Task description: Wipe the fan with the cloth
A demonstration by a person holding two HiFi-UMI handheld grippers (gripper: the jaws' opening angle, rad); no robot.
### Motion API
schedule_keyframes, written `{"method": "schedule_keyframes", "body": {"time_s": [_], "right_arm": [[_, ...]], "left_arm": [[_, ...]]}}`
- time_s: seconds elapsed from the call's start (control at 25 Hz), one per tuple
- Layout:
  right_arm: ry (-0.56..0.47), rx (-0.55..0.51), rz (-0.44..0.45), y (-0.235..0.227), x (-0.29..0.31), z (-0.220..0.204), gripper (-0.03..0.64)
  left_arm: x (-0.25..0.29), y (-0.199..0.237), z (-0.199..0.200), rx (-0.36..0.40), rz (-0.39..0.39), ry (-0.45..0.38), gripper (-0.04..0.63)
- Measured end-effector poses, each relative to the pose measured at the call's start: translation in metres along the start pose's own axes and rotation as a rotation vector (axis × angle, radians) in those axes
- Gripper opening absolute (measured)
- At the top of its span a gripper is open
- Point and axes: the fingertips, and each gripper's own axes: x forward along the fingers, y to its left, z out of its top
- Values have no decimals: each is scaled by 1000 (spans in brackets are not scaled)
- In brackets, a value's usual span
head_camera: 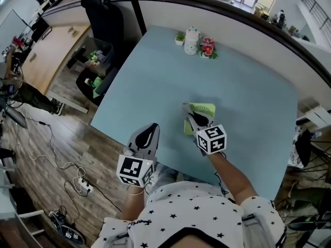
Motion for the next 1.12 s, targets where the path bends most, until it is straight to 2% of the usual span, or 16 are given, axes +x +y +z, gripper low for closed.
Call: {"method": "schedule_keyframes", "body": {"time_s": [0.4, 1.12], "right_arm": [[3, 15, -29, -8, -3, 2, 29], [-27, 65, -163, -63, -46, -2, 31]], "left_arm": [[8, 3, 3, 5, -32, 5, 32], [31, -27, 17, 54, -119, -15, 32]]}}
